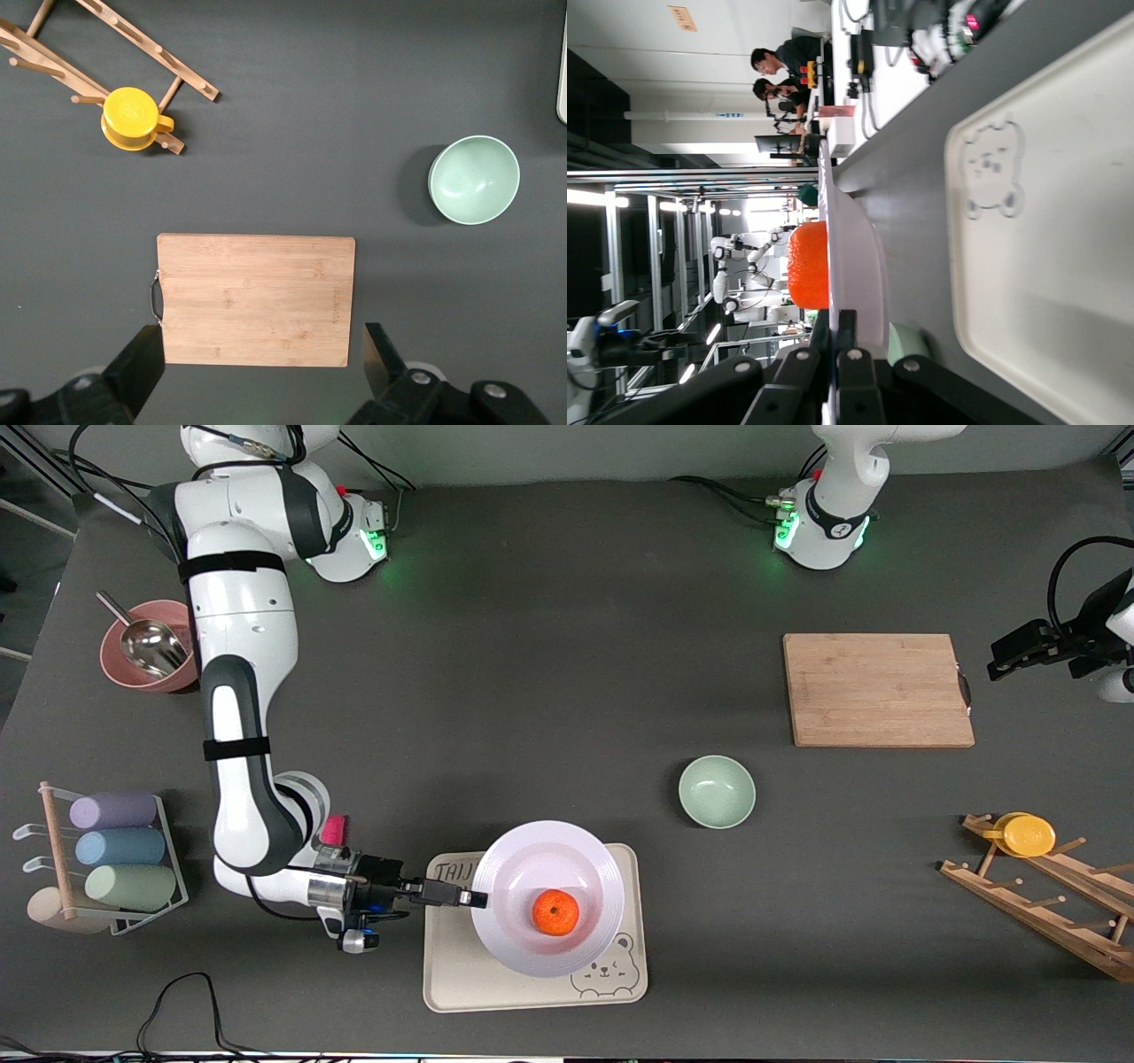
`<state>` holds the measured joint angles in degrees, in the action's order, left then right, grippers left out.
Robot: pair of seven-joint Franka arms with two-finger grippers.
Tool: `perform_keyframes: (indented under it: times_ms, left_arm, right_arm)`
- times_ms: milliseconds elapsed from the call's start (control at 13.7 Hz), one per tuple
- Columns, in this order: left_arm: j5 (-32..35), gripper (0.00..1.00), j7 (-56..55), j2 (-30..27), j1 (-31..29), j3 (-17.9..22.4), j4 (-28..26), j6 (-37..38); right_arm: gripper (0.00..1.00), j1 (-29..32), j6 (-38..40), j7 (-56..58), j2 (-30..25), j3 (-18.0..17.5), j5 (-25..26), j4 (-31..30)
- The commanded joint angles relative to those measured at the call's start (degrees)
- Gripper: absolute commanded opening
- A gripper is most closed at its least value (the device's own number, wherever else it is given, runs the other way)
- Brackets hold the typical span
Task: Place orange and plate with both arms
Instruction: 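Slide the plate with the right gripper onto the bear placemat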
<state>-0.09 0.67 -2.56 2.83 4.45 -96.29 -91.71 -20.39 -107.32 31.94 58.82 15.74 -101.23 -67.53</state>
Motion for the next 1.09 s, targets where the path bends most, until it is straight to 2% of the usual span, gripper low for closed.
perform_keyframes:
  times_ms: [0,438,1021]
  left_arm:
    - [-0.8,1.00,0.6,-1.0,-0.3,-0.1,-1.4,-1.5]
    - [-0.8,1.00,0.1,-1.1,-0.2,-0.1,-1.8,-1.8]
    - [-0.8,1.00,-0.1,-1.0,-0.2,-0.1,-1.8,-2.7]
  right_arm:
    - [0.00,0.7,-0.5,4.5,4.6,-0.1,0.5,3.1]
    - [0.00,0.9,-0.6,9.2,8.1,-0.3,-0.5,2.9]
    - [0.00,1.2,-0.9,12.4,9.6,-0.4,-0.4,2.8]
